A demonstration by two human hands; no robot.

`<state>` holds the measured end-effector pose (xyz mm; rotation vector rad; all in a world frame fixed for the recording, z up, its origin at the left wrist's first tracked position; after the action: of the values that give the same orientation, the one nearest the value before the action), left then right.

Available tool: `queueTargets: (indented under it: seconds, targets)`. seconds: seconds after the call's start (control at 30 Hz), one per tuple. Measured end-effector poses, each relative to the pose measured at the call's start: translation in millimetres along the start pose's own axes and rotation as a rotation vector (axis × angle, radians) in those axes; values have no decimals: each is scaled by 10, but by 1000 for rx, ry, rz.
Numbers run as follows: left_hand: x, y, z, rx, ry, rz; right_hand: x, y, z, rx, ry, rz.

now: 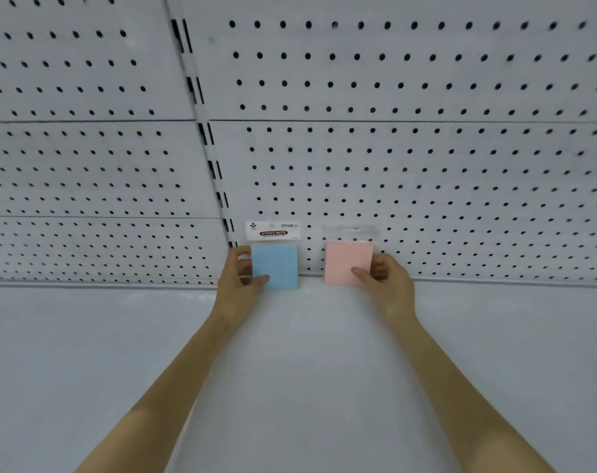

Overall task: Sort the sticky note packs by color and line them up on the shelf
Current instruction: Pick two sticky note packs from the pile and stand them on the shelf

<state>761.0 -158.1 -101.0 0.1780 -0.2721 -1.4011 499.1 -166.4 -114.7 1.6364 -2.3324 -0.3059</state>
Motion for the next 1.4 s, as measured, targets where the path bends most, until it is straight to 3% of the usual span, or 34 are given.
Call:
queueTargets:
  seconds: [1.4]
  targets:
    - [121,-42,-121,127,-41,121,8,92,-60,33,-32,70]
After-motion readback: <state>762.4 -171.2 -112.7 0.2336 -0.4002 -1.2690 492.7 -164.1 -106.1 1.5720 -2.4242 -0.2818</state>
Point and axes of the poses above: each hand's wrist, its own x-axis towards the middle knuckle, its own y-axis out of the back of the hand, z = x × y, the point moved 2 cm from there along x, towards the middle knuckle, and after that the axes turned 3 degrees about x, right-handed, at the moved point
